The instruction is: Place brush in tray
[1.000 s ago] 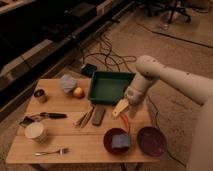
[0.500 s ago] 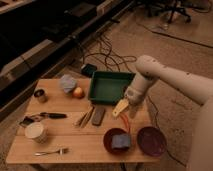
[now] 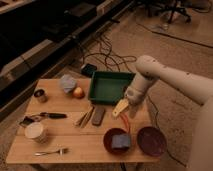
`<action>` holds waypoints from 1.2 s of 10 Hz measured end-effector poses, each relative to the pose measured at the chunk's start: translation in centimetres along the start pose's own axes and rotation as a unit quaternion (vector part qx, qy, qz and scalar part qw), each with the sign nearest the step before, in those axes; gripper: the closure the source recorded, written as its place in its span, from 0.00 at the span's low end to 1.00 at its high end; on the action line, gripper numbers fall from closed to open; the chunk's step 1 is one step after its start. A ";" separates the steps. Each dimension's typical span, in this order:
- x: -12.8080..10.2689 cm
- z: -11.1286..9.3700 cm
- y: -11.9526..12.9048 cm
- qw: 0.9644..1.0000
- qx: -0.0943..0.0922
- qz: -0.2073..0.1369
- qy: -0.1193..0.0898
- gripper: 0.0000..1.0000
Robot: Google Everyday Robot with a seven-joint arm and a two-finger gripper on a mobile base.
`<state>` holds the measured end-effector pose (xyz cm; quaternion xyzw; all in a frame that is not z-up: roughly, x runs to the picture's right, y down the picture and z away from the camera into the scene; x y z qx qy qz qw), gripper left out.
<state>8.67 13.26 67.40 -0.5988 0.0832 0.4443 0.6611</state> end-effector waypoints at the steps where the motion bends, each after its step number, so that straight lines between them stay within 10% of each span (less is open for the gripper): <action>1: 0.0 0.0 0.0 1.000 0.000 0.000 0.000 0.20; 4: -0.5 -0.6 0.4 1.000 0.029 -0.011 0.002 0.20; 6: -3.5 -2.7 1.9 0.995 0.085 -0.047 0.007 0.20; 10: -8.0 -7.6 7.0 0.973 0.175 -0.151 -0.003 0.20; 12: -8.0 -7.9 7.1 0.971 0.179 -0.156 -0.004 0.20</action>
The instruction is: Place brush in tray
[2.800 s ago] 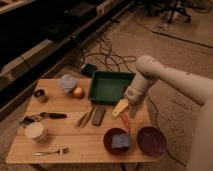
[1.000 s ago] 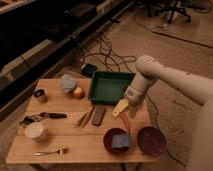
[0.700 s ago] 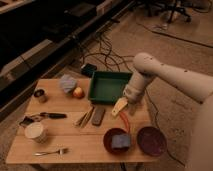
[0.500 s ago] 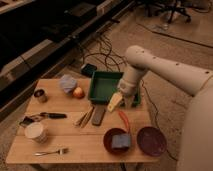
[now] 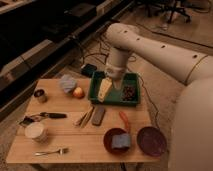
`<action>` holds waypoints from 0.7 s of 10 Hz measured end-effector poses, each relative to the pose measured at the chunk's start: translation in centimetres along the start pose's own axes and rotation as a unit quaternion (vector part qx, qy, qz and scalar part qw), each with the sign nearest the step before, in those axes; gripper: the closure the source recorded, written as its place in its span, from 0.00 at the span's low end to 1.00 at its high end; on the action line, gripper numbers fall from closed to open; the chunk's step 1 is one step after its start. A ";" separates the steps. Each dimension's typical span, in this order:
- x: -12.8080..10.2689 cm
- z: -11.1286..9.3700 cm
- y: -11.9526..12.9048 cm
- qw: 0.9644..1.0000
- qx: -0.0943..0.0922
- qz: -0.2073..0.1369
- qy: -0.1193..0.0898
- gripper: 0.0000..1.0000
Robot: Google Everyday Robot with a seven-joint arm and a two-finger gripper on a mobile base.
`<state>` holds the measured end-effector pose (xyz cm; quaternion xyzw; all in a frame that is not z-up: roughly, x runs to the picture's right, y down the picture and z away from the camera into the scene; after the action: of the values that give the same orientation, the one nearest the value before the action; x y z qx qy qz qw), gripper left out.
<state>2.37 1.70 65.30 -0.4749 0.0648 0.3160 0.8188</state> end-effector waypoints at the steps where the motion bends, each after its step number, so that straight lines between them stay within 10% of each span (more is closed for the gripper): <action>1: -0.1 0.0 0.0 1.000 0.000 -0.001 0.000 0.20; 3: 0.0 0.0 0.0 1.000 0.004 -0.003 0.001 0.20; 7: -3.5 -1.7 0.3 0.992 0.095 -0.082 0.021 0.20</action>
<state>-0.28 -1.18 65.62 -0.4051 0.0721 0.2301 0.8819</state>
